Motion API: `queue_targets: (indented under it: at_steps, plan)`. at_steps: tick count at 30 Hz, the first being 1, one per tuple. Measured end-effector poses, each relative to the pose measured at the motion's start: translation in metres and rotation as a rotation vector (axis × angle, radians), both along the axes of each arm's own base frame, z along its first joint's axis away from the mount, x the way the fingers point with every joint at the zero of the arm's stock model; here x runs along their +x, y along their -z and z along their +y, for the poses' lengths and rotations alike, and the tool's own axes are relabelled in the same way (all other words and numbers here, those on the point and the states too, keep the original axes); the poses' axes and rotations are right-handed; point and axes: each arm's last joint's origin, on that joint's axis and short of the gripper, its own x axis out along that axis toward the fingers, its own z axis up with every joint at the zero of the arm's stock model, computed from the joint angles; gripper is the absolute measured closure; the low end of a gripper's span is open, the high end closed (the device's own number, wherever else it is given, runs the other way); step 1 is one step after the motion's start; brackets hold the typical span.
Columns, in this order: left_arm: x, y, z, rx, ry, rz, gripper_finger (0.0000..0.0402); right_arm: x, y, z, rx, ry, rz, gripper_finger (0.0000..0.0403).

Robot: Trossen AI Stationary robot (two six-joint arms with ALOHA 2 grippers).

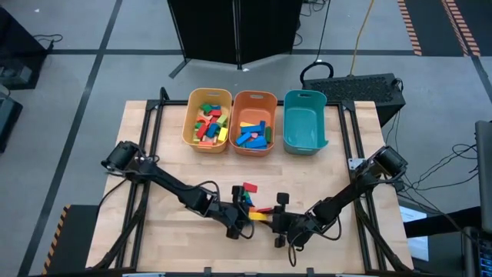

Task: Sort blocks by size
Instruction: Put the yellow rectangle block into the orange bin

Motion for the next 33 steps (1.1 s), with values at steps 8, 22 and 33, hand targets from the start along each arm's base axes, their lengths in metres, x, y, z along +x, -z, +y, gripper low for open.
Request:
queue_targets:
  at_steps: [8,22,33]
  plan:
    - [0.0050,-0.0001,0.0052,-0.011,-0.017,-0.026,0.0162,0.0004,-0.0003,-0.0003,0.000,0.006,-0.005,0.0303]
    - [0.0059,-0.0011,0.0042,-0.036,0.020,-0.030,0.0276,0.0017,0.0000,-0.0022,0.004,0.012,-0.004,0.0303]
    - [0.0061,-0.0012,0.0063,0.005,-0.033,-0.045,0.0301,0.0001,0.0024,-0.0042,-0.003,0.047,0.013,0.0276]
